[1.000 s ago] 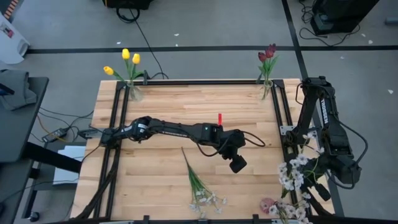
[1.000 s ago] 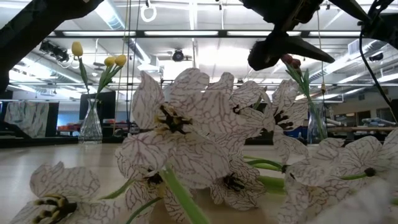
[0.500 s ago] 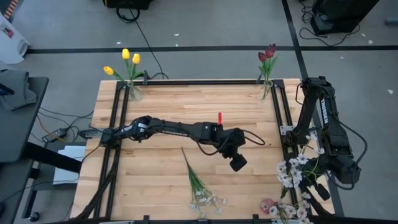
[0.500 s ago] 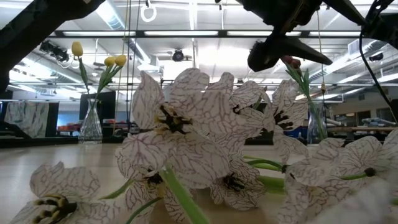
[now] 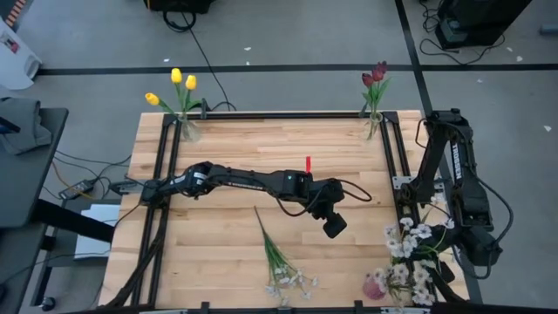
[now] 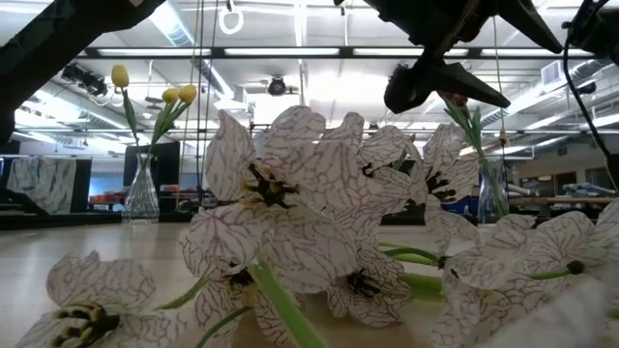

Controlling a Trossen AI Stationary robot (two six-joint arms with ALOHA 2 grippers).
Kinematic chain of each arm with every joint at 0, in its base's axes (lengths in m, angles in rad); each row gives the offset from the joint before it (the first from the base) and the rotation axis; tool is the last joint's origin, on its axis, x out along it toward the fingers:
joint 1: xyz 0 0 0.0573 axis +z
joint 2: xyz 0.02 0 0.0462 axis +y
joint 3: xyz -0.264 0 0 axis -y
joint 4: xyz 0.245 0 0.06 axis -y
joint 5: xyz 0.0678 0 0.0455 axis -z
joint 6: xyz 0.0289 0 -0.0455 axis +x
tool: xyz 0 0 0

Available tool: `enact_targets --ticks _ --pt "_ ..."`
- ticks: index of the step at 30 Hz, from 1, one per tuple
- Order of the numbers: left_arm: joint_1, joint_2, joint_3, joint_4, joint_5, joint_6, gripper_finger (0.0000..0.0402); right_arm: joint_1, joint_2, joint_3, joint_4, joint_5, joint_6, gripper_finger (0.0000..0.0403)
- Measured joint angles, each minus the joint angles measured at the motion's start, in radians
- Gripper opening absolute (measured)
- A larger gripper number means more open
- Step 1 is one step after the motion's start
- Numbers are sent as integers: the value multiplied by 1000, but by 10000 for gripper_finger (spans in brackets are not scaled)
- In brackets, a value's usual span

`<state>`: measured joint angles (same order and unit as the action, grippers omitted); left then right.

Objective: Sort flowers into vase by color
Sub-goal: Put the top white flowers into the purple vase

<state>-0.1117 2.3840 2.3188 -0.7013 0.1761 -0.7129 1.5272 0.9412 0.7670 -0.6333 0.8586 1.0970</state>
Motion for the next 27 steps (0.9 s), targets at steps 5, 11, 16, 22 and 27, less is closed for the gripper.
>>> enact_targets --ticks 5,11,16,22,27 --pt "8 0 0 0 0 2 257 0 26 0 31 -5 0 4" --pt "9 0 0 0 -22 11 257 0 61 0 46 -19 0 4" --pt "8 0 0 0 -34 28 257 0 87 0 43 -20 -2 4" --pt "8 0 0 0 -69 41 257 0 124 0 -33 -43 21 4" --pt "8 0 0 0 -77 51 257 0 136 0 -92 -53 80 4"
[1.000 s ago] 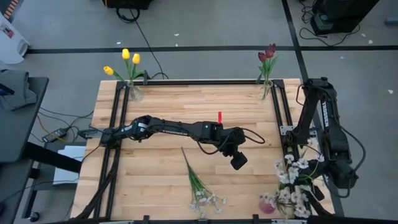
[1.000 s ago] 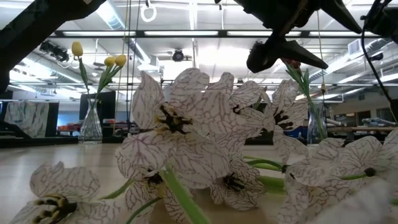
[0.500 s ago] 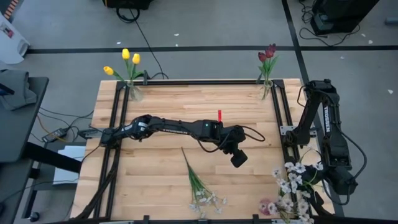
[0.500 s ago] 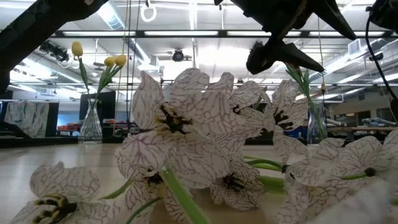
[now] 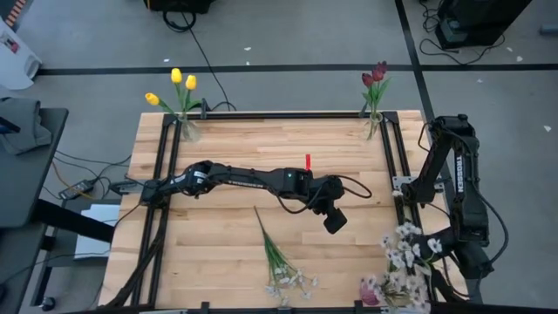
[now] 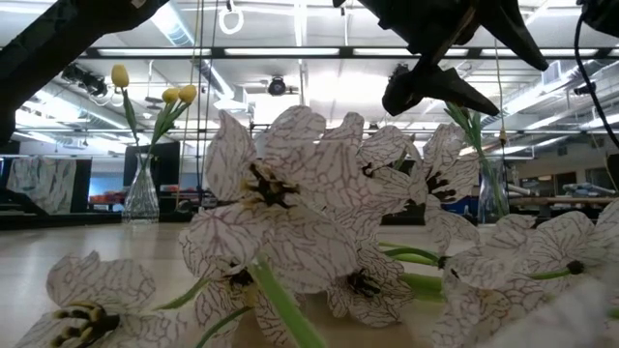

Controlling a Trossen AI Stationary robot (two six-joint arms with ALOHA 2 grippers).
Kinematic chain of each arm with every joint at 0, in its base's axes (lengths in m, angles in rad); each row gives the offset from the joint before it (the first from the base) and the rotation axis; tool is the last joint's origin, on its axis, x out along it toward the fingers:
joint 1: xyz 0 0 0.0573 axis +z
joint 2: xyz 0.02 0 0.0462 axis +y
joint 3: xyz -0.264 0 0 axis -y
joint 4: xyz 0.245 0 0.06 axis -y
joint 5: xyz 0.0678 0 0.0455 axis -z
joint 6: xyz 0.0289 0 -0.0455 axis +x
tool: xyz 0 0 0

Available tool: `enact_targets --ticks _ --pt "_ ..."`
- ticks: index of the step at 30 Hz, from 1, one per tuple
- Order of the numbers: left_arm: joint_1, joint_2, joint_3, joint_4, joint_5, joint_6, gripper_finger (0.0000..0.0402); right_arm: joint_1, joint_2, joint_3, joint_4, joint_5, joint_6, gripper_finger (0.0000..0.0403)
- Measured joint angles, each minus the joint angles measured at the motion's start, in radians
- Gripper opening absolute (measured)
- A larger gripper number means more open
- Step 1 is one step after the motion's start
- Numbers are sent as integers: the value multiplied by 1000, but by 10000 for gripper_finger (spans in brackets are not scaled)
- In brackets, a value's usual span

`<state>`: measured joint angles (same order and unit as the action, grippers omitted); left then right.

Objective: Sort flowers into vase by color
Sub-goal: Put the top white flowers into the purple vase, then put the white flowers into the purple vase

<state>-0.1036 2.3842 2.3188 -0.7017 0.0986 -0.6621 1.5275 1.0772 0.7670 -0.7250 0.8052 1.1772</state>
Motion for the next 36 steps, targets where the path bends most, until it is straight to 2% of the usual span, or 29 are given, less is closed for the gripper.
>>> enact_targets --ticks 10,23,29,33,36 --pt "0 0 0 1 1 0 257 11 -22 0 25 -1 6 13" --pt "0 0 0 10 38 -23 257 43 -83 -2 78 -107 -2 63" --pt "0 0 0 6 59 -27 257 49 -134 -2 -70 -129 72 89" --pt "5 0 1 -45 65 -71 257 49 -168 -2 -260 -241 239 104" --pt "17 0 1 -86 110 -133 257 49 -200 -2 -367 -340 362 110"
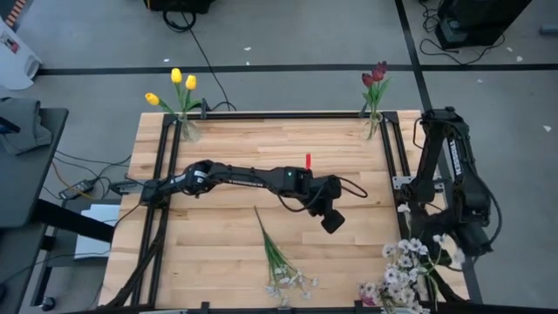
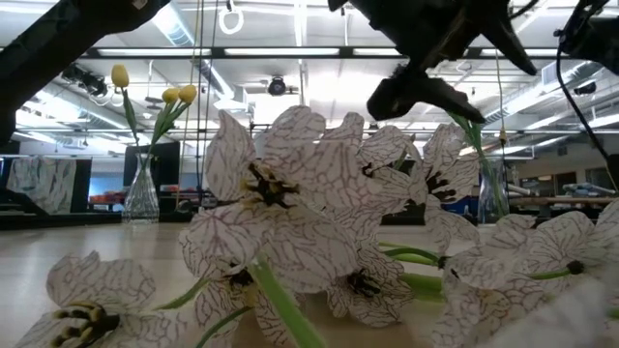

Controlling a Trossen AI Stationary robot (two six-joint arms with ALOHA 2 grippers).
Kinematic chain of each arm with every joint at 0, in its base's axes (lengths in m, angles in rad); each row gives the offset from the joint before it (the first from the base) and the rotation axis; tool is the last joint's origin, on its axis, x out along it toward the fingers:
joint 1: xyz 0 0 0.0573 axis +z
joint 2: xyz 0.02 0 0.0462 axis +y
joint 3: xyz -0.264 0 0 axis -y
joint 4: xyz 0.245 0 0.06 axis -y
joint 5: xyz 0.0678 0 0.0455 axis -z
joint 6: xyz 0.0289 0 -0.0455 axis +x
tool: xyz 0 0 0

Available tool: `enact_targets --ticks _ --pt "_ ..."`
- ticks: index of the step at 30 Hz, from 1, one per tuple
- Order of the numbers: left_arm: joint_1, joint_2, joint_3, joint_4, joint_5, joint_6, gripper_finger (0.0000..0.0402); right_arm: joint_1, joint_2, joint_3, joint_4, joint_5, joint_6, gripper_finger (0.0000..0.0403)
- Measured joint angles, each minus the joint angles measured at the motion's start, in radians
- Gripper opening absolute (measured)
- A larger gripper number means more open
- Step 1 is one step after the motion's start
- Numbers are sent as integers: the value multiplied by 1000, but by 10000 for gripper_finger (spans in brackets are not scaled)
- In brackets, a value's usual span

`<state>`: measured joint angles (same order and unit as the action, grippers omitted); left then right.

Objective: Sort flowers into vase by color
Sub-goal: Put the white flowers into the purple vase

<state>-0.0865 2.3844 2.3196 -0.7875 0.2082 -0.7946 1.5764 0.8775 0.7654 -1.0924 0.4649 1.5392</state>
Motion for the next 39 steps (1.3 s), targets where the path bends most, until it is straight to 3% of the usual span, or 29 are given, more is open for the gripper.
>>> enact_targets --ticks 5,8,11,15,20,22,26,28,34,36,39 --pt "3 -23 38 -58 71 -15 254 0 -55 0 -103 -95 138 110" --pt "-9 -81 34 -165 21 -7 248 0 -87 0 -140 -84 206 109" --pt "-24 -142 31 -255 -115 19 240 0 -109 0 -143 -11 226 109" --pt "-70 -247 33 -380 -394 74 230 0 -127 0 -144 91 224 109" --pt "-177 -318 32 -738 -705 -157 227 0 -136 1 -154 209 301 109" --pt "-228 -334 30 -800 -757 -128 227 0 -136 1 -154 250 319 109" --pt "-350 -349 13 -788 -744 431 227 -1 -137 2 -149 279 331 109" --pt "-383 -348 -32 -779 -714 638 227 -2 -137 2 -137 281 353 109" --pt "-393 -354 -260 -784 -552 752 227 -2 -136 2 -76 305 406 109" --pt "-401 -352 -359 -711 -482 819 227 -1 -134 2 -34 314 403 109" --pt "-407 -388 -505 -476 -363 874 227 -2 -127 2 53 359 372 109"
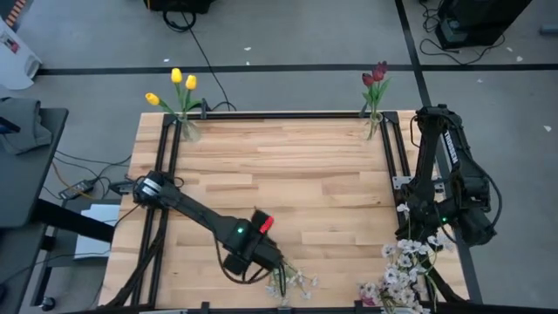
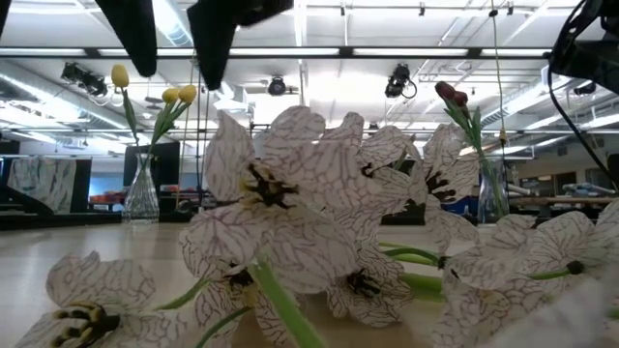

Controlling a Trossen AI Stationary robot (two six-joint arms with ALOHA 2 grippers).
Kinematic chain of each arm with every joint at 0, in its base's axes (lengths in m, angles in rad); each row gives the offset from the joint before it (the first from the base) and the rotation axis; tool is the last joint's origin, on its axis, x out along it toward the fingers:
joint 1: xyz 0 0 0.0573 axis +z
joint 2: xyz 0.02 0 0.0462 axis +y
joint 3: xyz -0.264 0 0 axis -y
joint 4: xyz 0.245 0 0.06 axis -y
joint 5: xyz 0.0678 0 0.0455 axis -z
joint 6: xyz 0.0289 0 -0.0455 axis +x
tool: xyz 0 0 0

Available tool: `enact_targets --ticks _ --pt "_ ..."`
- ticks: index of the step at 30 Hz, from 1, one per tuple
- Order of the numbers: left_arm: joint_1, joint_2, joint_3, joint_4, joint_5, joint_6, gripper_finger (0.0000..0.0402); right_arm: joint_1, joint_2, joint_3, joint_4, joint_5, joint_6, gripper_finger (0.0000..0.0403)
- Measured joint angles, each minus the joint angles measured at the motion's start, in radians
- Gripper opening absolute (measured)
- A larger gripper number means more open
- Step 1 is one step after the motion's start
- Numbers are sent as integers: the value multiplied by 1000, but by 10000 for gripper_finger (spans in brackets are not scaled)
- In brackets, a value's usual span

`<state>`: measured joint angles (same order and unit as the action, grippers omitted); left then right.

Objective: Sort flowers into vase by color
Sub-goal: Put the white flowers into the purple vase

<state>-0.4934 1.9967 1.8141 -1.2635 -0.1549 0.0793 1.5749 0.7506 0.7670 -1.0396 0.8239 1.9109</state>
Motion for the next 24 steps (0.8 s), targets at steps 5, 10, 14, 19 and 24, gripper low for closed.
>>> enact_targets --ticks 5,10,14,19,24 --pt "19 -71 -189 321 36 16 227 0 18 0 146 -3 -15 109" --pt "50 -96 -329 545 83 165 227 0 56 0 276 -5 18 109" --pt "68 -95 -443 648 176 252 227 0 85 0 361 -2 31 109" --pt "98 -94 -509 697 171 388 227 0 118 0 389 38 60 109" --pt "137 -94 -542 834 196 426 227 -1 147 0 407 94 115 109"
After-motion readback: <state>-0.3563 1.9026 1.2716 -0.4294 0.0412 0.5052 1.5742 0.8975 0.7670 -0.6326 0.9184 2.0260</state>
